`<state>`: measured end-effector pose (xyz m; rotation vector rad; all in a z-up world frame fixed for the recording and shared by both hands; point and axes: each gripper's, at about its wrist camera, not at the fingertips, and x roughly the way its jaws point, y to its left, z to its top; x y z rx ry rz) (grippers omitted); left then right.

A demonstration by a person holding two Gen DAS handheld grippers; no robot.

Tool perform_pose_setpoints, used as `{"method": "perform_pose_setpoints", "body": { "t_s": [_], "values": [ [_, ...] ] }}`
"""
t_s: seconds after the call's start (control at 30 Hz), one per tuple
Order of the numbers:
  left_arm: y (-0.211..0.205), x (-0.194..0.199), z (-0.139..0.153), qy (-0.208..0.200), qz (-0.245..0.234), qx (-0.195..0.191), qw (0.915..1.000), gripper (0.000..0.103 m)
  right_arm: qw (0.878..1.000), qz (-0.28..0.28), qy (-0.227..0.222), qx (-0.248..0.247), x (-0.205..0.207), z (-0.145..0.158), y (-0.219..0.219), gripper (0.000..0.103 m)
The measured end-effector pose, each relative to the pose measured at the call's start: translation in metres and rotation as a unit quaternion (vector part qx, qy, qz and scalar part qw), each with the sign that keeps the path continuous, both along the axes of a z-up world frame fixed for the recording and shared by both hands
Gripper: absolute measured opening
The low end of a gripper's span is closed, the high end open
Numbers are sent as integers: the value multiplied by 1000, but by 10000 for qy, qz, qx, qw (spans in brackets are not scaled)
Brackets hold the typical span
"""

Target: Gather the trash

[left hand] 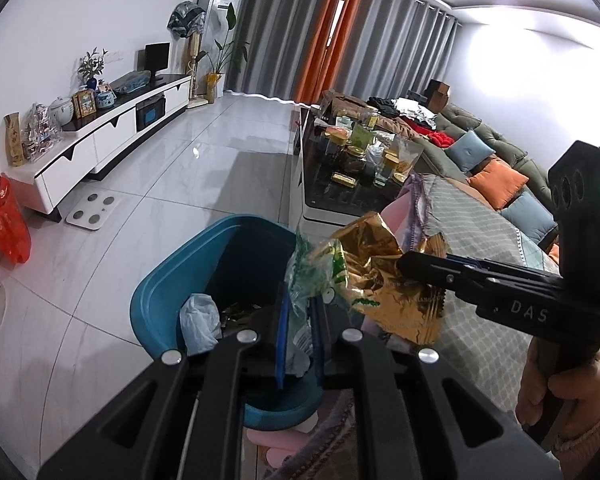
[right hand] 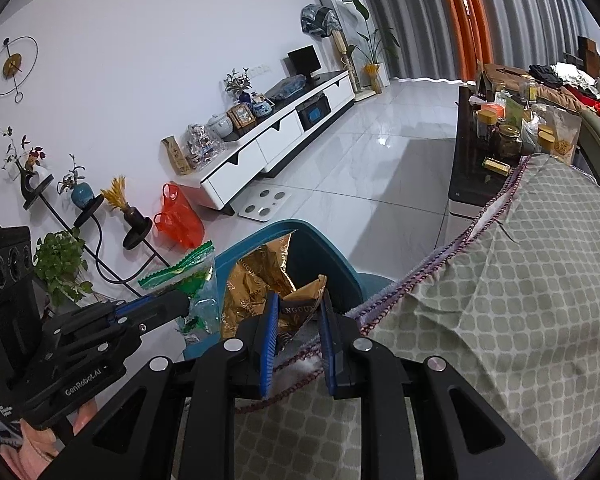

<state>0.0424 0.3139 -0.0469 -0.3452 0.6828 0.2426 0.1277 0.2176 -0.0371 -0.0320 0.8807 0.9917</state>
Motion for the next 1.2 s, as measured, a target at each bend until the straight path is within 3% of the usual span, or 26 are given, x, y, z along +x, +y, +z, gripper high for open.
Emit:
{"method": "perform_pose_setpoints", "body": {
  "t_s": [0.77,1.0,1.2],
  "values": [
    [21,19,-31,367,254,-89,9990,13,9990,136,43,-414,1,-14,37,22],
    [27,26,-41,506,266,-145,9983,16,9985,209,60,-498,-1,-17,48,23],
    [32,26,-46,533,334,-139,9979,26,9988,193,102,-439,-2,-17,44,23]
  ]
}}
